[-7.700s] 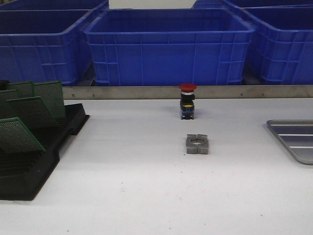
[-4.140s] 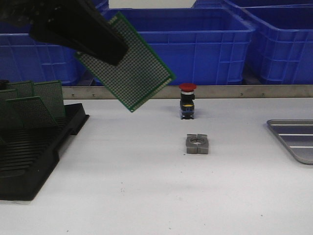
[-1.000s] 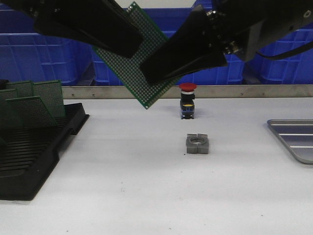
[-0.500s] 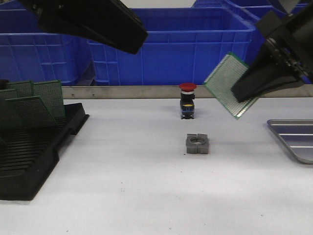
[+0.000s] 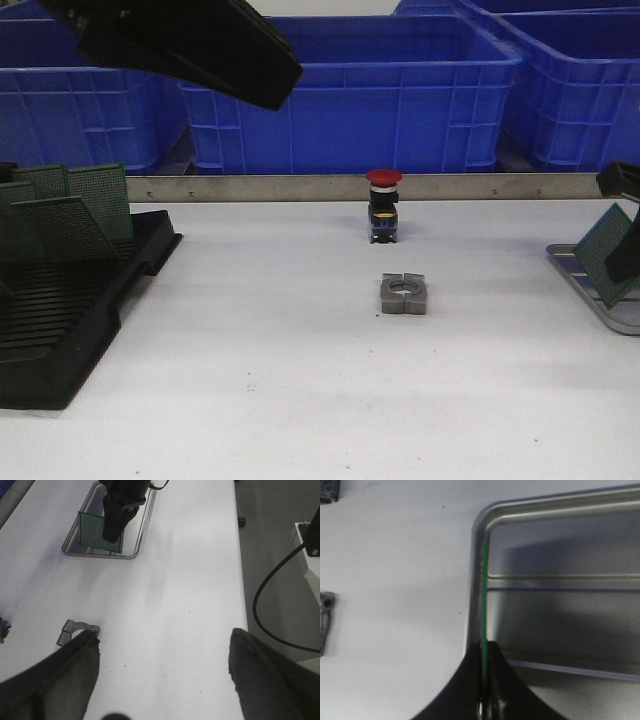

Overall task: Place circuit board on tray
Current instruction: 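Release the board on the tray and move the left gripper back to the rack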

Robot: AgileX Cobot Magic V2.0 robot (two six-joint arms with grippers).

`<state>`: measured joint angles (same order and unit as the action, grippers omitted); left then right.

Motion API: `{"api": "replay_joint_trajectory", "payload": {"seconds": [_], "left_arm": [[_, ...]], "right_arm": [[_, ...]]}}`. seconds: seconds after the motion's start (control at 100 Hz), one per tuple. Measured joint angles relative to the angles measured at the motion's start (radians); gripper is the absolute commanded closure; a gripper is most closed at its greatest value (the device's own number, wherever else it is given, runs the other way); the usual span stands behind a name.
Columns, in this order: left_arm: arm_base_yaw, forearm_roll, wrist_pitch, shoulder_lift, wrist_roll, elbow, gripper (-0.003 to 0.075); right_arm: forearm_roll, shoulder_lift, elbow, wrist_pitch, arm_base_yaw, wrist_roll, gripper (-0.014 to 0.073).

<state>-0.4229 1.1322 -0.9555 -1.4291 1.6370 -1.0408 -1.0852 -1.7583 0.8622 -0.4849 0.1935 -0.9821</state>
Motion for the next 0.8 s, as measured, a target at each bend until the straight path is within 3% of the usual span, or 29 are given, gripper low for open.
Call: {"api": "replay_joint_trajectory", "payload": {"seconds": [0.09,0.16,0.23,0.36,0.45,0.8], "left_arm": [[0.0,0.0,0.0,0.0,0.0,0.0,0.0209],[0.0,0.0,0.001,0.0,0.0,0.0,0.0209],[0.0,0.0,0.004,0.0,0.0,0.0,0.0209],[0.0,0.0,0.032,0.0,0.0,0.0,0.0209],[0.0,-0.01,0.059,0.0,0.0,0.0,0.0209],[0.043,-0.168,0.204,0.0,0.0,0.0,0.0209]], "right_arm": [[-0.007,-0.008,0.002,0.007,0.003,0.0,0.0642],[-0.007,-0.008,0.002,0.016,0.003,0.002,0.0547],[-0.007,-0.008,0.004,0.028,0.005,0.0,0.0363],[0.041,-0.01,0.006,0.063,0.011,-0.013,-0.0081],[0.084,-0.01,0.006,0.088,0.026,-0.021,-0.0036],[0.12,0.067,0.006,0.132,0.074,-0.03,-0.0039]]}}
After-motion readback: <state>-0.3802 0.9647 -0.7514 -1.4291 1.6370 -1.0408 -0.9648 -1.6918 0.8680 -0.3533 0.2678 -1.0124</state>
